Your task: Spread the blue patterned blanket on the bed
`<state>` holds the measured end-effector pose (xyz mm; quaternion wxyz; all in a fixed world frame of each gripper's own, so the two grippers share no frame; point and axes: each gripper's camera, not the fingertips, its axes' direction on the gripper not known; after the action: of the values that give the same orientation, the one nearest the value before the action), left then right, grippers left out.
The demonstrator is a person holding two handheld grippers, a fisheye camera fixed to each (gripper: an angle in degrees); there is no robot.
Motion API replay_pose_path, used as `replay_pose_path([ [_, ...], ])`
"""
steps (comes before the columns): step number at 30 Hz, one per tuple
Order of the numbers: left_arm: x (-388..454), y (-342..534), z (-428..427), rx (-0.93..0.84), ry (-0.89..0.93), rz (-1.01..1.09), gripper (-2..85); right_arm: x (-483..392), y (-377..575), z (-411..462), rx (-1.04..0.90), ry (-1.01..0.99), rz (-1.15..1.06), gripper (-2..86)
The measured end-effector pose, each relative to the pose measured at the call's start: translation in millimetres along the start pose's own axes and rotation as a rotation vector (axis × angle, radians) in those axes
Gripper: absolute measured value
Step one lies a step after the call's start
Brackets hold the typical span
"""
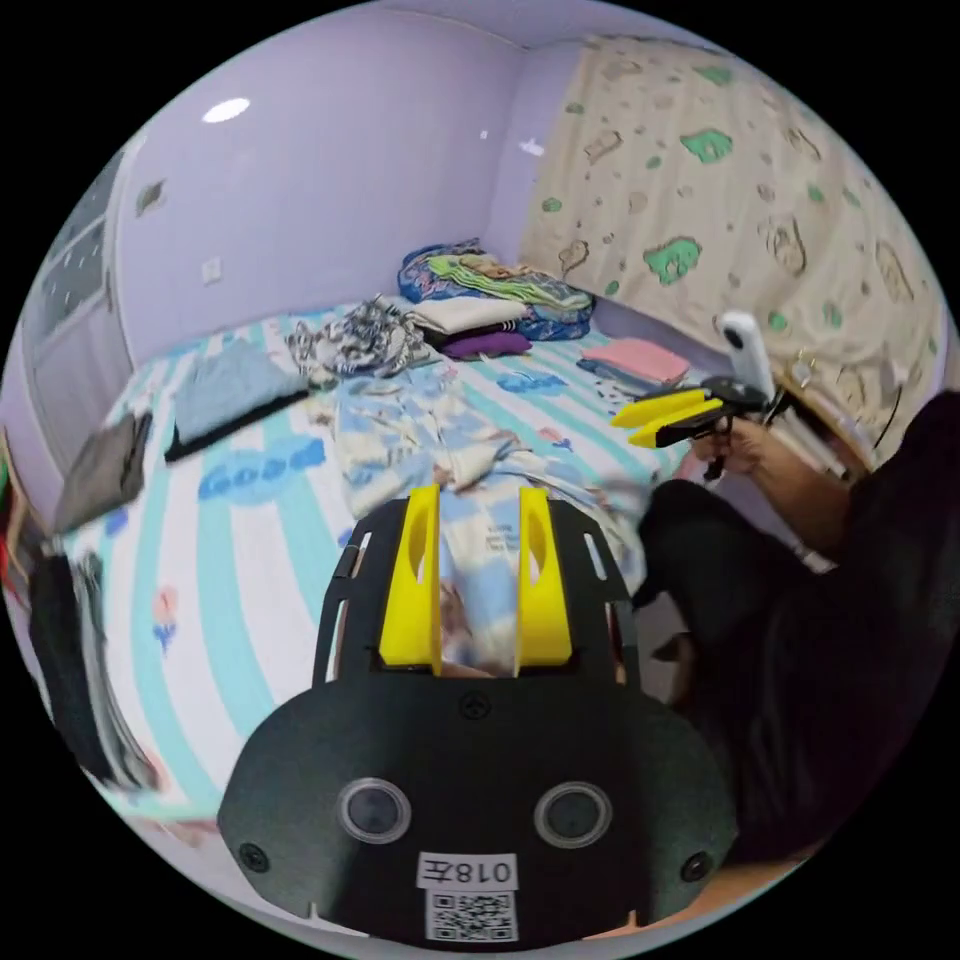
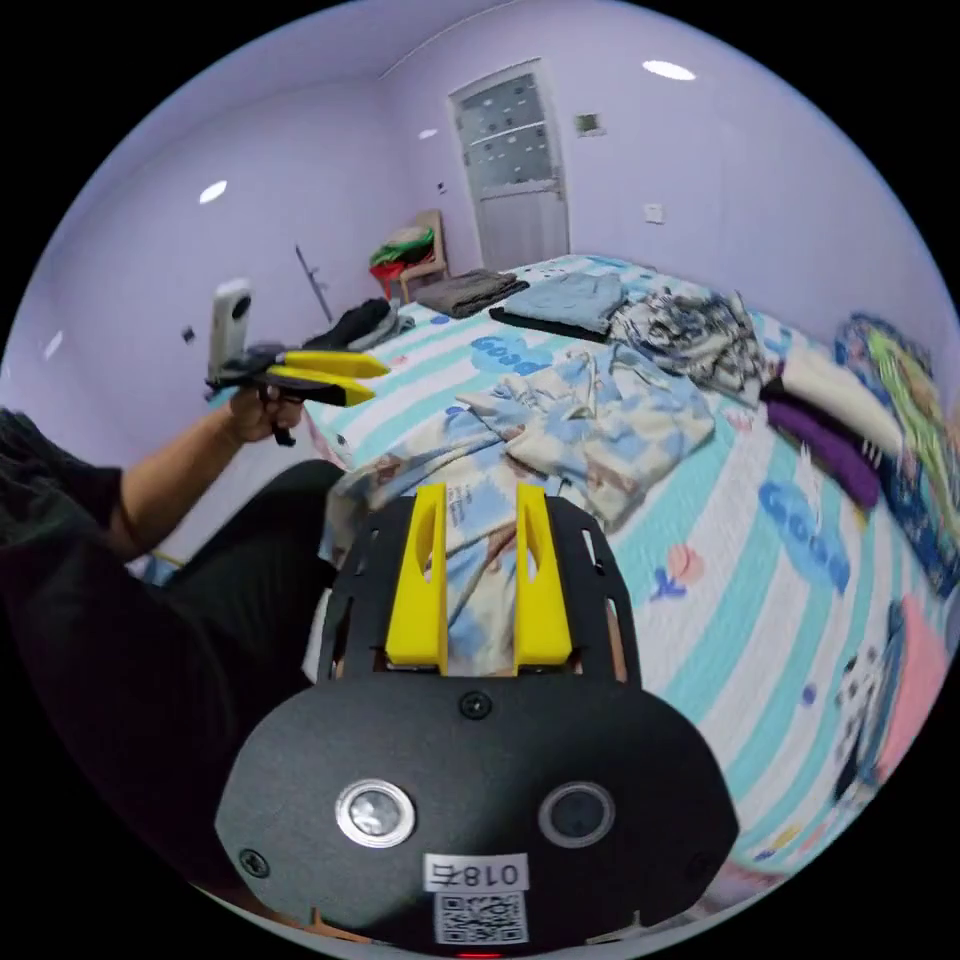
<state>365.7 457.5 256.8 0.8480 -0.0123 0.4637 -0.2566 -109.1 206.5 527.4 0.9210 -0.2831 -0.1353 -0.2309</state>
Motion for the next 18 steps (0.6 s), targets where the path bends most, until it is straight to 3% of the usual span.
replay_pose_path([
  [4, 0, -41, 98, -0.134, -0.135, 0.249, 11.1, -1, -55, 76, -0.106, 0.176, -0.204, 10.7],
  [8, -27, -45, 163, -0.269, -0.166, 0.270, 9.9, 26, -75, 124, -0.238, 0.249, -0.246, 8.9],
  [10, -41, -40, 195, -0.391, -0.224, 0.250, 3.4, 40, -78, 125, -0.248, 0.287, -0.217, 4.4],
  [14, -70, -30, 179, -0.299, -0.211, 0.132, -0.5, 92, -86, 67, -0.080, 0.183, -0.005, 0.6],
  [18, -135, -10, 121, -0.115, -0.192, -0.124, -0.9, 164, -79, -4, 0.097, 0.123, 0.253, 0.1],
])
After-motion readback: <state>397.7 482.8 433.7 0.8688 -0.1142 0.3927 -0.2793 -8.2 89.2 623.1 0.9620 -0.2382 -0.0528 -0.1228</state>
